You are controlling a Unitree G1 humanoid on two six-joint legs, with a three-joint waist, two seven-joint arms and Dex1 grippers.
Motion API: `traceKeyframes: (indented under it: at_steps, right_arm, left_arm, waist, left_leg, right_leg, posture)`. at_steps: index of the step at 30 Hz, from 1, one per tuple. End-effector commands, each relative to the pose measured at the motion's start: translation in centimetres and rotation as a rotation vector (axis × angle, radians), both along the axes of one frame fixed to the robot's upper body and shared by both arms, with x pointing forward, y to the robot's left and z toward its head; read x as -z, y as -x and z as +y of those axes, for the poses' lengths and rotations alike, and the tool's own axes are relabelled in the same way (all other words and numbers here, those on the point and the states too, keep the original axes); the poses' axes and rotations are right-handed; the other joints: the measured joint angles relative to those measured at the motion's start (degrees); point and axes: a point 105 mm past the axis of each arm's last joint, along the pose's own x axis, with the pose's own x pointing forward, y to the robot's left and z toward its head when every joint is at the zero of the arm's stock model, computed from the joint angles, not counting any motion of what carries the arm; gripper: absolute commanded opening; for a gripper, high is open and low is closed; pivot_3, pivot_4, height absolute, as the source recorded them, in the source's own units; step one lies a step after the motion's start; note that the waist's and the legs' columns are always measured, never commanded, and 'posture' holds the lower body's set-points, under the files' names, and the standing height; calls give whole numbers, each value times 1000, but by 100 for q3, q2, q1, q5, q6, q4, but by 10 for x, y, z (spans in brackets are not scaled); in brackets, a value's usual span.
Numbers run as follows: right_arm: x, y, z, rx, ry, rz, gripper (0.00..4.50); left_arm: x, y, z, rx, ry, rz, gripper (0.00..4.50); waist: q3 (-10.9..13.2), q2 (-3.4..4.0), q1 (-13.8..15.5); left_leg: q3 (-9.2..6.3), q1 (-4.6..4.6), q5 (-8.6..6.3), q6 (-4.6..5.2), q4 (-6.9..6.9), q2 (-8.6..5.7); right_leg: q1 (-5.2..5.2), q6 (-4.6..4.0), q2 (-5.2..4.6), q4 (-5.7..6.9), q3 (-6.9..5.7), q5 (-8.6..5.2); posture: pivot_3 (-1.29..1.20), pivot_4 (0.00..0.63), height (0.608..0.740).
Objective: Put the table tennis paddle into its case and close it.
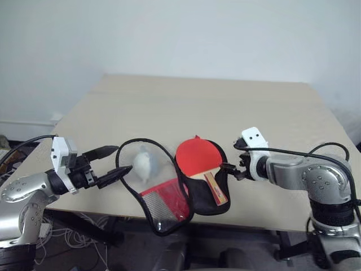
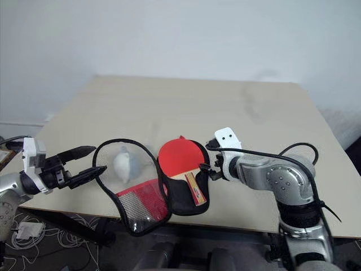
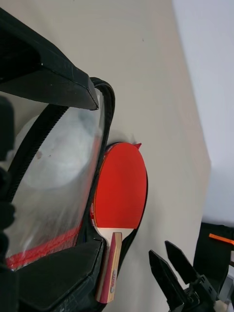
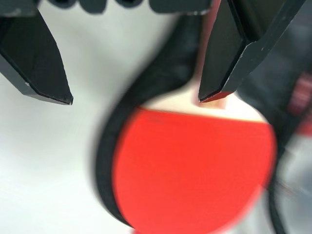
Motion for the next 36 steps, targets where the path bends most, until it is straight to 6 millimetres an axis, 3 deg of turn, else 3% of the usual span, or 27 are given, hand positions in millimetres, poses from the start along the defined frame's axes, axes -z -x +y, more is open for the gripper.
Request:
traceKeyframes:
  at_steps: [1, 10, 21, 29, 36]
  right_arm:
    - [-2, 4, 10, -107, 36, -92, 4460]
    - [22, 17, 13, -211, 124, -125, 4460]
    - [32, 26, 17, -296, 162, -153, 4460]
    - [26, 35, 31, -355, 125, -152, 4460]
    - [17, 24, 30, -318, 129, -182, 4460]
  left_arm:
    - [-10, -3, -1, 7, -5, -50, 4500]
    - [-11, -3, -1, 7, -8, -48, 4500]
    - [-12, -2, 1, 3, -13, -47, 4500]
    - [-12, -1, 2, -4, -16, -47, 4500]
    - [-12, -2, 2, -6, -16, -49, 4500]
  waist:
    - [0, -1, -18]
    - [1, -4, -1]
    - [1, -5, 9]
    - [1, -6, 9]
    - [0, -7, 9]
  left_leg:
    - [0, -2, 0, 0, 0, 0]
    - [-14, -1, 0, 1, 23, -2]
    - [-21, 0, -1, 1, 25, -1]
    - [-24, 1, -1, 1, 26, -1]
    - [-24, 3, -1, 1, 27, -1]
  right_leg:
    - [1, 0, 0, -4, 1, 0]
    - [22, 35, -4, -9, -13, -5]
    - [26, 36, -4, -9, -19, -5]
    - [27, 37, -4, -8, -20, -5]
    - [27, 37, -2, -7, -21, -4]
  posture:
    - [0, 0, 707]
    - [0, 0, 707]
    - [0, 0, 707]
    - [0, 0, 707]
    - [0, 0, 707]
